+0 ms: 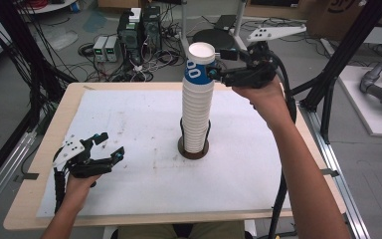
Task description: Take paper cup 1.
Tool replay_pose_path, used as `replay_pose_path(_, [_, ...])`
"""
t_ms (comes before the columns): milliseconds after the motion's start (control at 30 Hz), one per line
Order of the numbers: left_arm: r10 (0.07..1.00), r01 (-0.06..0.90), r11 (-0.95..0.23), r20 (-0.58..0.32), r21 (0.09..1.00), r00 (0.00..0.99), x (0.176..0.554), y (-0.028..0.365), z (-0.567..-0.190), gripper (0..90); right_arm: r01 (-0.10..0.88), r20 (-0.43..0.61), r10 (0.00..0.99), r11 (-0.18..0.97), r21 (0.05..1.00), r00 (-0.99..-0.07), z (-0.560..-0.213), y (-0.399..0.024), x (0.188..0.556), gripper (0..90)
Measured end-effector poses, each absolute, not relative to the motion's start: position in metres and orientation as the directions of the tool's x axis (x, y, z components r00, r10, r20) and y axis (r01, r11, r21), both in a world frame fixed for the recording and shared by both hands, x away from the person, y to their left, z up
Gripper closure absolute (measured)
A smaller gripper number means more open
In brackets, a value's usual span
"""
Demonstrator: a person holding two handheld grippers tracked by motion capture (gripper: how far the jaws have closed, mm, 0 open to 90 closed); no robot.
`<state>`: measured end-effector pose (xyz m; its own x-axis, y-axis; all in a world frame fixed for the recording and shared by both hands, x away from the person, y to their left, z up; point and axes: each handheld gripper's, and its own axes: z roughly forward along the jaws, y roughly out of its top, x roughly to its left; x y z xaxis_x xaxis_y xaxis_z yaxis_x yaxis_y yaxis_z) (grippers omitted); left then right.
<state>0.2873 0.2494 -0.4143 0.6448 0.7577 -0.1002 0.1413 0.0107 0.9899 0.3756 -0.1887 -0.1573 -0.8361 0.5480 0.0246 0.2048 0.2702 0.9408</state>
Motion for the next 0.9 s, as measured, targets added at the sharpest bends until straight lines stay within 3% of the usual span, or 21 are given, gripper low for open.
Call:
replay_pose_path(500, [0.754, 0.153, 0.014, -0.111, 0.988, 0.647, 0.289, 0.249, -0.416, 15.6, 0.238, 0.02, 0.55, 0.327, 0.915, -0.835, -0.148, -0.162, 0.394, 21.4])
replay_pose_path(567, [0.754, 0.154, 0.014, -0.112, 0.988, 0.647, 0.289, 0.249, -0.416, 15.6, 0.23, 0.015, 0.545, 0.328, 0.916, -0.838, -0.147, -0.164, 0.396, 28.4])
replay_pose_path(900, [0.752, 0.157, 0.01, -0.11, 0.988, 0.649, 0.289, 0.249, -0.416, 15.6, 0.194, -0.006, 0.545, 0.308, 0.931, -0.838, -0.138, -0.165, 0.394, 30.2])
